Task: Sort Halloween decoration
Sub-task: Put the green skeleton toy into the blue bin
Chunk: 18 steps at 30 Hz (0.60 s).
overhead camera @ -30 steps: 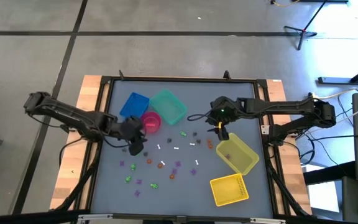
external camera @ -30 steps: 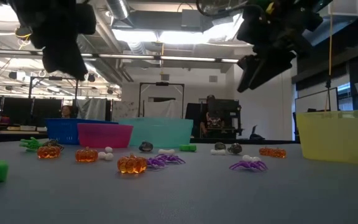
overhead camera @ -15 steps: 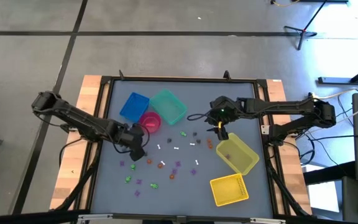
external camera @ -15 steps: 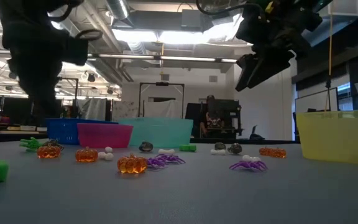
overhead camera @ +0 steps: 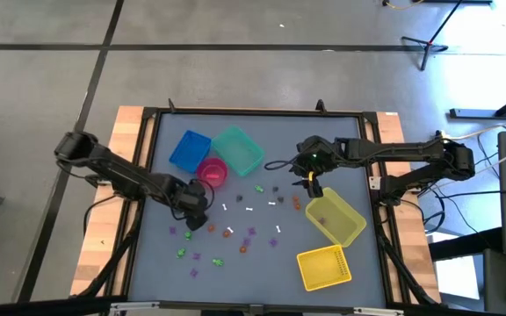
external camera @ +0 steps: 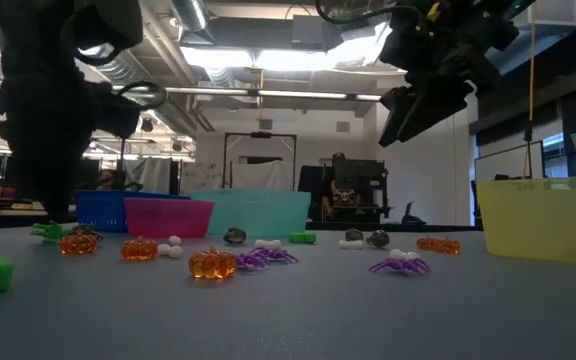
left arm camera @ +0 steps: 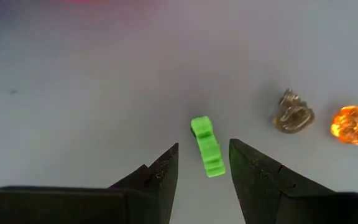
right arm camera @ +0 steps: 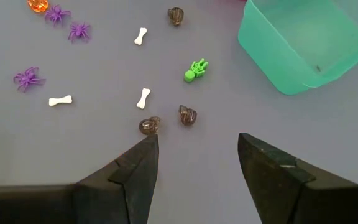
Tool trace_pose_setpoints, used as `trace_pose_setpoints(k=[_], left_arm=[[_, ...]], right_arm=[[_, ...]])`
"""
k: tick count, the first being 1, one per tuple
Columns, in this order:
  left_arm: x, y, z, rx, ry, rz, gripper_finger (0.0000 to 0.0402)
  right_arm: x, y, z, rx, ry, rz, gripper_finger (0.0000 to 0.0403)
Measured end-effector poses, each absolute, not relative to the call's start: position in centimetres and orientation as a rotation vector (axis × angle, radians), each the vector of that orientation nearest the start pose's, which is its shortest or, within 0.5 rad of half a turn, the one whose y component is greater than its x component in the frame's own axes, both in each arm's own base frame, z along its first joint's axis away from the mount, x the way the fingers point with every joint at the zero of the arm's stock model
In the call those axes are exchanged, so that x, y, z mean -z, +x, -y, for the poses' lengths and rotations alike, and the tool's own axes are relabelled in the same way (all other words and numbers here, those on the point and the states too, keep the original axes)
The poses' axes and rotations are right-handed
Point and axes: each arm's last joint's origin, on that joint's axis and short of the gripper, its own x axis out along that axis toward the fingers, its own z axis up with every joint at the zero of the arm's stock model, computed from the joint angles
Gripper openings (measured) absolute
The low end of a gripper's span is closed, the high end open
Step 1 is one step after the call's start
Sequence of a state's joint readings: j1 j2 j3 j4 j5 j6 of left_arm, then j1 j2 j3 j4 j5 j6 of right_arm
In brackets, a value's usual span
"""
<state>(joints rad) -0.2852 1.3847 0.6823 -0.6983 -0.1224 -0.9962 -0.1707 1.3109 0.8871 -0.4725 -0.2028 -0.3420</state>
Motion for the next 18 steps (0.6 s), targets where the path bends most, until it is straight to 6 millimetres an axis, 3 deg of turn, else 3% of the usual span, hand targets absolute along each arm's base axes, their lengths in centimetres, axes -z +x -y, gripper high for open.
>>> trace_pose_setpoints(k=[18], left_arm=[[-13.6, 21.2, 6.0, -0.558, -0.535, -1.372, 0.0124]], right_arm=[[-23.7, 25.7, 3.8, -0.18, -0.153, -0.863, 0.022]])
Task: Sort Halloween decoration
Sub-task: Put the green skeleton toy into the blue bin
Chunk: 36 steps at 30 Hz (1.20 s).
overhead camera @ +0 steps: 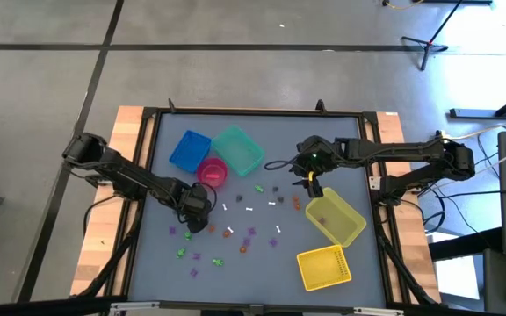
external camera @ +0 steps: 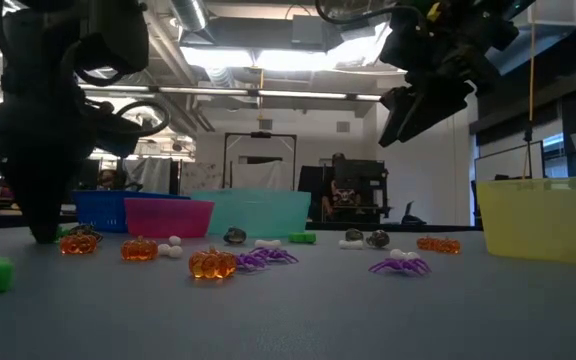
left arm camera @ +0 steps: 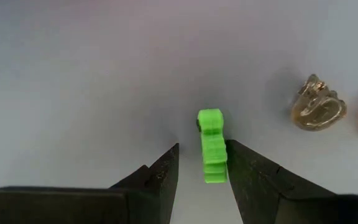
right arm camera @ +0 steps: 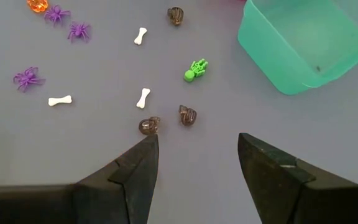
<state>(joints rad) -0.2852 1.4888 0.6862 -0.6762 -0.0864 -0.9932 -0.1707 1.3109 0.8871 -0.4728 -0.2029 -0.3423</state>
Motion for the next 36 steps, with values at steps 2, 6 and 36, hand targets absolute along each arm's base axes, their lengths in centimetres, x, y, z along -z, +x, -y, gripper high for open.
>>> trace_pose_setpoints(k=[2, 6, 36], left_arm=[[-13.6, 21.3, 6.0, -0.558, -0.535, -1.372, 0.0118], [-13.6, 21.3, 6.0, -0.554, -0.54, -1.374, 0.0095], [-18.2, 25.1, 5.0, -0.371, -0.419, -1.299, 0.0017]], right_arm=[[-23.8, 25.7, 3.8, -0.179, -0.153, -0.863, 0.022], [-23.8, 25.7, 3.8, -0.179, -0.153, -0.862, 0.022], [-23.8, 25.7, 3.8, -0.179, -0.154, -0.862, 0.022]])
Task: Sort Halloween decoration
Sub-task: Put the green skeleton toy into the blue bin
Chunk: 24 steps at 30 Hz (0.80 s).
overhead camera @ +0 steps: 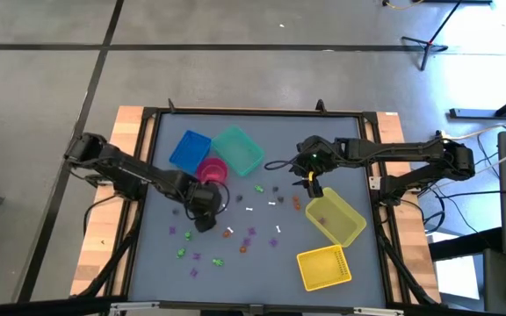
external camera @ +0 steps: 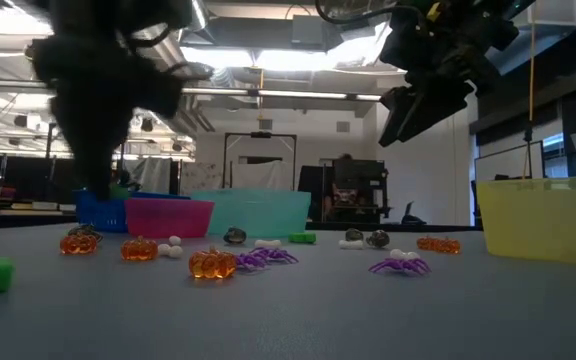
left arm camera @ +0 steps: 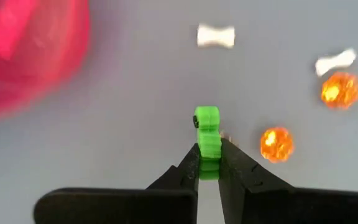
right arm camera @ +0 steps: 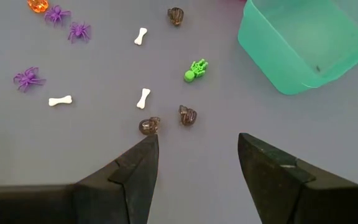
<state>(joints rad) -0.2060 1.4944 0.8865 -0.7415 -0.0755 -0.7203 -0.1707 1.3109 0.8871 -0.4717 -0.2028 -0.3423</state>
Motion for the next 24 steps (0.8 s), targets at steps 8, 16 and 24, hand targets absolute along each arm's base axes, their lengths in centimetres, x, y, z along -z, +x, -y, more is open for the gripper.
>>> trace_pose_setpoints(k=[8, 16, 24], left_arm=[[-21.5, 27.4, 1.1, -0.413, -0.246, -1.184, 0.0017], [-23.3, 27.9, -4.7, -0.489, -0.149, -1.148, 0.0017], [-23.2, 25.7, -10.4, -0.613, -0.188, -1.233, 0.0017]], right_arm=[[-23.8, 25.7, 3.8, -0.18, -0.154, -0.862, 0.022], [-23.8, 25.7, 3.8, -0.179, -0.154, -0.862, 0.022], [-23.8, 25.7, 3.8, -0.179, -0.153, -0.862, 0.022]])
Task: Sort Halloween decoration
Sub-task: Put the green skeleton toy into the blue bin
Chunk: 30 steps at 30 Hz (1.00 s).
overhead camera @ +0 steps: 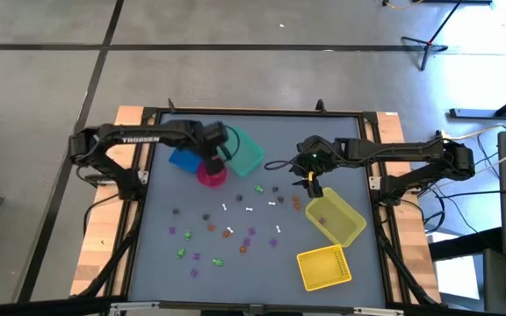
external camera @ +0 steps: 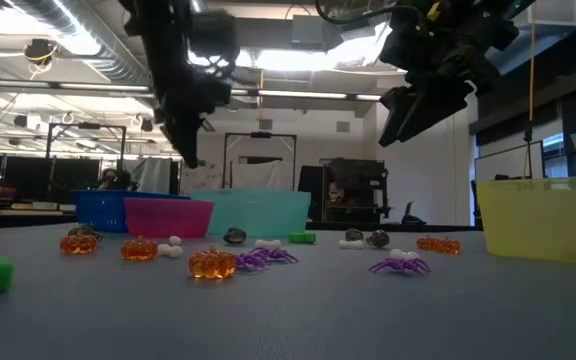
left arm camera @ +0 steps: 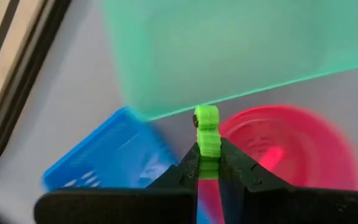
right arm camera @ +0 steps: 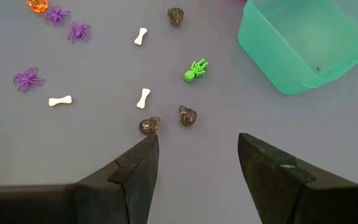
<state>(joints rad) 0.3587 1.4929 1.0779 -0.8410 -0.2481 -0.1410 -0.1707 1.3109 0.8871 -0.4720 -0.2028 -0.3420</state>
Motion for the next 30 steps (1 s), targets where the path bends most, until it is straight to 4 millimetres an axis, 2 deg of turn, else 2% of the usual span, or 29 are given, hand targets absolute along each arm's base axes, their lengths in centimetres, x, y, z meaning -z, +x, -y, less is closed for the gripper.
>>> trace_pose_setpoints(k=[6, 12, 19, 30], left_arm=[[-23.0, 23.6, -13.3, -0.707, -0.267, -1.306, 0.0017], [-22.9, 22.0, -15.0, -0.789, -0.348, -1.336, 0.0017], [-22.7, 20.5, -15.2, -0.817, -0.409, -1.457, 0.0022], [-22.7, 20.2, -15.0, -0.817, -0.41, -1.486, 0.0078]], right_arm=[[-23.8, 25.7, 3.8, -0.179, -0.154, -0.862, 0.022], [-23.8, 25.7, 3.8, -0.179, -0.154, -0.862, 0.022], [-23.8, 25.7, 3.9, -0.172, -0.161, -0.864, 0.022], [-23.8, 25.7, 3.9, -0.171, -0.161, -0.864, 0.022]])
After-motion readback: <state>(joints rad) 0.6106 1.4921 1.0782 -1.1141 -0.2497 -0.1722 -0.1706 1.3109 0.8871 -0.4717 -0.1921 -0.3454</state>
